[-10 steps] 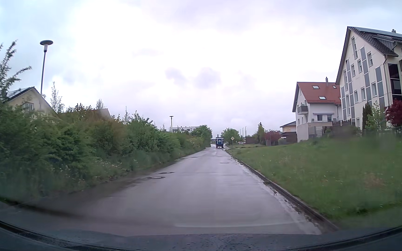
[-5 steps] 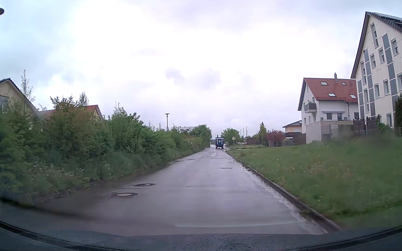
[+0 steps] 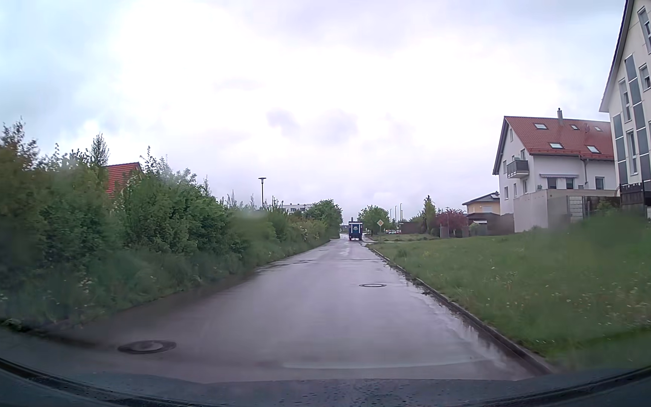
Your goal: Follow the waypoints while adhering to traffic rules and regulations
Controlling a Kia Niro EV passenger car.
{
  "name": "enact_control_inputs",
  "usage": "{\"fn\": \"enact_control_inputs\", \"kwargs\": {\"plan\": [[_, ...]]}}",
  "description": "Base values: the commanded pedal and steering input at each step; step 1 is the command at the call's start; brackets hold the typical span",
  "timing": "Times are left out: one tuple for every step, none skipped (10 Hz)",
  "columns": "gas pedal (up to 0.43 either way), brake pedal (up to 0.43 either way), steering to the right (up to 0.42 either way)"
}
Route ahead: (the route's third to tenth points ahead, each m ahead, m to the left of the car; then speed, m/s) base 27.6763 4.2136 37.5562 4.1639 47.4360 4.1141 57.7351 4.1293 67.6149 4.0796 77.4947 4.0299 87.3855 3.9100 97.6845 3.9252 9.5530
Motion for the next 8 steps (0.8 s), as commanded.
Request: {"fn": "enact_control_inputs", "kwargs": {"plan": [[0.15,0.0,0.0],[0.15,0.0,0.0],[0.15,0.0,0.0],[0.138,0.0,0.0],[0.138,0.0,0.0],[0.138,0.0,0.0],[0.13,0.0,0.0],[0.118,0.0,0.0]]}}
